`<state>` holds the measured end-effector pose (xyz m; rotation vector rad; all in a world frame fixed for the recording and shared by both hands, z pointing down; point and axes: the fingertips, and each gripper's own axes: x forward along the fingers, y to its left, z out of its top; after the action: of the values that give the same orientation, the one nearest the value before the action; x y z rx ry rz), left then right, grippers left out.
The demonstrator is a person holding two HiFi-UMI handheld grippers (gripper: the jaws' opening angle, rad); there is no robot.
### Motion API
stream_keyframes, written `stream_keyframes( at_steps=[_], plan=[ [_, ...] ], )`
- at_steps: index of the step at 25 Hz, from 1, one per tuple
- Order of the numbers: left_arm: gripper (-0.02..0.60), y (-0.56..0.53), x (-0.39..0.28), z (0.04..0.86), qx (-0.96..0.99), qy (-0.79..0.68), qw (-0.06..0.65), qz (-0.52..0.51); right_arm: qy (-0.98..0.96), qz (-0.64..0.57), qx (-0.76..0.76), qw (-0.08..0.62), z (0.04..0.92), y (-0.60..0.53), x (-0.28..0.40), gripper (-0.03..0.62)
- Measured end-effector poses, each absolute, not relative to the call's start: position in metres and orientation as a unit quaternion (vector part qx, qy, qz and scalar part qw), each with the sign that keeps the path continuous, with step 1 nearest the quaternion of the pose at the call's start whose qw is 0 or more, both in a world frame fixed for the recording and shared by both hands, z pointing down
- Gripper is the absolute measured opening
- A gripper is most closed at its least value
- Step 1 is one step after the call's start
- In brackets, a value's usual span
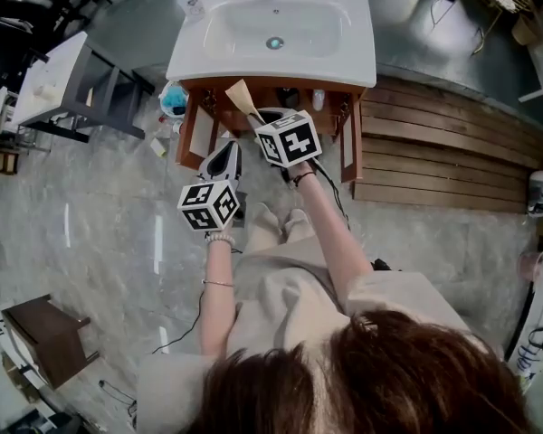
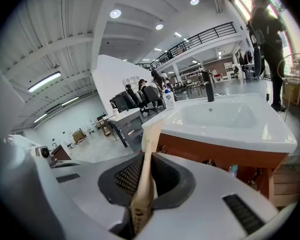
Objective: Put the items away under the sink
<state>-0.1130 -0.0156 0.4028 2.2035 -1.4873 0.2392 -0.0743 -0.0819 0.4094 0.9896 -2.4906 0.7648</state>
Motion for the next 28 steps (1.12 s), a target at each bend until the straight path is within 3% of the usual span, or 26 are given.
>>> stream_keyframes(
  at_steps=[16, 28],
  plan=[
    [0.000, -0.036, -0.111, 0.428, 0.816, -0.511, 0.245, 0.116, -0.880, 0.270, 0.346, 0.182, 0.427, -0.098, -0.069, 0.046],
    [0.000, -0.071, -0.117, 0.522, 0.819, -0.485, 0.279, 0.129, -0.880, 0.292, 0.296, 0.228, 0.532, -0.109, -0.081, 0.046]
  ],
)
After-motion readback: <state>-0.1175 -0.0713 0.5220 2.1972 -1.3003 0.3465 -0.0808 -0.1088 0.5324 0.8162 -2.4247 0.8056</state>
